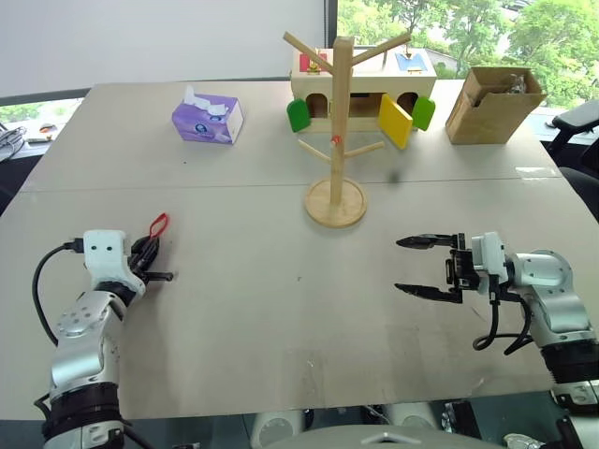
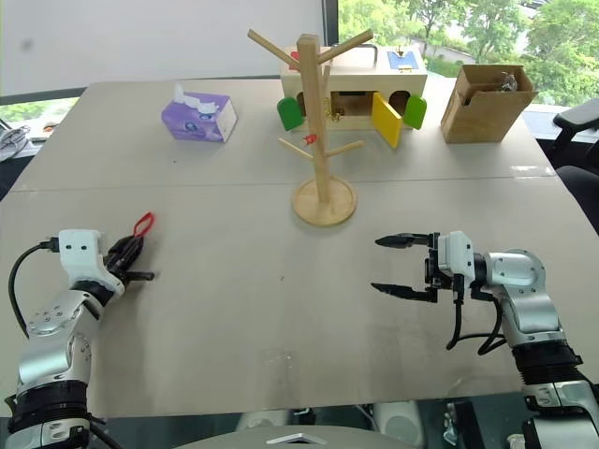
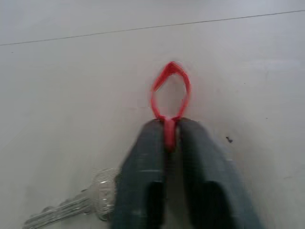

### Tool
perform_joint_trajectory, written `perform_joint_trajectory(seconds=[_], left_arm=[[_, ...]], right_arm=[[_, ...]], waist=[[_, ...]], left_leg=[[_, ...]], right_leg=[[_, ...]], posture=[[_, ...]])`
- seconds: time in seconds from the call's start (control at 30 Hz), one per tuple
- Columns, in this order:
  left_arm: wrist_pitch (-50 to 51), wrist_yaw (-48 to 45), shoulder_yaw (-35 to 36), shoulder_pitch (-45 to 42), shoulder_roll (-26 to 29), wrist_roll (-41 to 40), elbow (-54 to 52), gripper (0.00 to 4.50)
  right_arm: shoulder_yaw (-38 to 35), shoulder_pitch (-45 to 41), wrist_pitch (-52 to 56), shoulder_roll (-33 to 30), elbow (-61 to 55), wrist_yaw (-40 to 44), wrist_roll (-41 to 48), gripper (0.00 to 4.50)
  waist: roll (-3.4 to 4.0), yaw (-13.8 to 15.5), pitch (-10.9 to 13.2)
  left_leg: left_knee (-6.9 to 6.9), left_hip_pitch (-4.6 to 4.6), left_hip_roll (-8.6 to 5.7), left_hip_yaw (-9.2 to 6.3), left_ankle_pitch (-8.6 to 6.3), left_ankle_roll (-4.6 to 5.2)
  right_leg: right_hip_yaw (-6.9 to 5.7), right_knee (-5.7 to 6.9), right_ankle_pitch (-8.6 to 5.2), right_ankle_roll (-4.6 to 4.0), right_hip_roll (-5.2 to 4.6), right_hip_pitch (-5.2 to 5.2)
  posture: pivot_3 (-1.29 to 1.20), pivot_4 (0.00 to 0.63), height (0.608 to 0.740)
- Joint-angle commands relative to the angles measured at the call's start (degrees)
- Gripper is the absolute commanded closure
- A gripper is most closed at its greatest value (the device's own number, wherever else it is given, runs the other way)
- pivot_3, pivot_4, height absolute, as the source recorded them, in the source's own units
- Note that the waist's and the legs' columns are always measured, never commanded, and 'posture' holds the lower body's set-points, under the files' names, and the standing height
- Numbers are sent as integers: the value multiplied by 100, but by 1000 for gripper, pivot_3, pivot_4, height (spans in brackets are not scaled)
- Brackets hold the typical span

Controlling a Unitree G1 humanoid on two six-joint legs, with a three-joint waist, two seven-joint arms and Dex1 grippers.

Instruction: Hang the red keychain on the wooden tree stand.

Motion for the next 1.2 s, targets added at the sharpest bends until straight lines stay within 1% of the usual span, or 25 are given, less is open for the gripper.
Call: perform_joint_trajectory(seconds=[0.03,0.13,0.2,0.33,0.37,0.43,0.57,0.63,0.8,0.97,1.1,1.2], left_arm=[[-9,60,13,60,-2,101,29,4452],[-45,71,-10,45,-31,106,-176,4452],[-90,58,-170,68,-29,181,-757,4452],[144,323,-447,-35,-405,43,-2218,4452],[157,390,-541,-55,-499,90,-2464,4452],[190,572,-761,-159,-752,100,-3020,4452],[210,781,-1202,-418,-1113,195,-3777,4452],[244,845,-1429,-551,-1280,204,-4023,4452],[138,825,-2246,-923,-1738,361,-4289,4452],[-29,690,-2768,-1145,-2054,475,-3990,4452],[-249,619,-3079,-1358,-2295,621,-3678,4452],[-369,562,-3156,-1431,-2413,613,-3541,4452]], right_arm=[[-208,-69,38,-88,-87,-36,165,757],[-373,-35,360,-222,-274,-141,364,757],[-565,-44,668,-375,-467,-303,531,757],[-1056,-98,1305,-697,-761,-726,865,757],[-1167,-111,1502,-778,-836,-822,966,757],[-1455,-148,1918,-971,-1032,-1028,1234,757],[-1886,-218,2812,-1288,-1553,-1414,1903,757],[-2047,-237,3213,-1428,-1727,-1549,2185,757],[-2279,-334,3458,-1601,-1777,-1682,2251,757],[-2393,-343,3516,-1738,-1754,-1689,2204,757],[-2478,-321,3598,-1826,-1803,-1685,2231,757],[-2503,-237,3624,-1829,-1893,-1693,2224,757]], waist=[[0,0,0],[0,1,0],[0,9,1],[-12,98,3],[-12,121,2],[-11,137,3],[-11,142,3],[-11,138,3],[-13,143,3],[-13,145,4],[-13,146,4],[-13,142,4]], left_leg=[[0,0,0,0,0,0],[0,0,0,1,0,0],[0,-3,-1,1,0,0],[4,-9,-7,-3,1,-1],[4,-8,-7,-2,1,-1],[4,-6,-8,-2,0,0],[5,-7,-10,-2,-10,18],[5,-7,-8,-4,-11,21],[6,-6,-11,-4,-12,24],[9,-6,-15,-4,-12,24],[9,-6,-17,-5,-12,25],[10,-6,-19,-5,-12,24]], right_leg=[[0,0,0,0,0,0],[0,0,0,0,0,0],[0,0,0,0,-2,-1],[-2,-2,1,0,-21,2],[-1,-2,2,0,-36,2],[-1,-1,2,0,-38,3],[0,-2,2,-1,-30,4],[0,-2,2,0,-8,5],[6,-2,2,0,3,5],[8,-3,2,3,8,6],[9,-3,2,3,13,5],[10,-3,2,3,15,5]], posture=[[0,150,740],[0,150,740],[0,150,740],[0,150,740],[0,150,740],[0,150,740],[0,150,740],[0,150,740],[0,150,740],[0,150,740],[0,150,740],[0,150,740]])
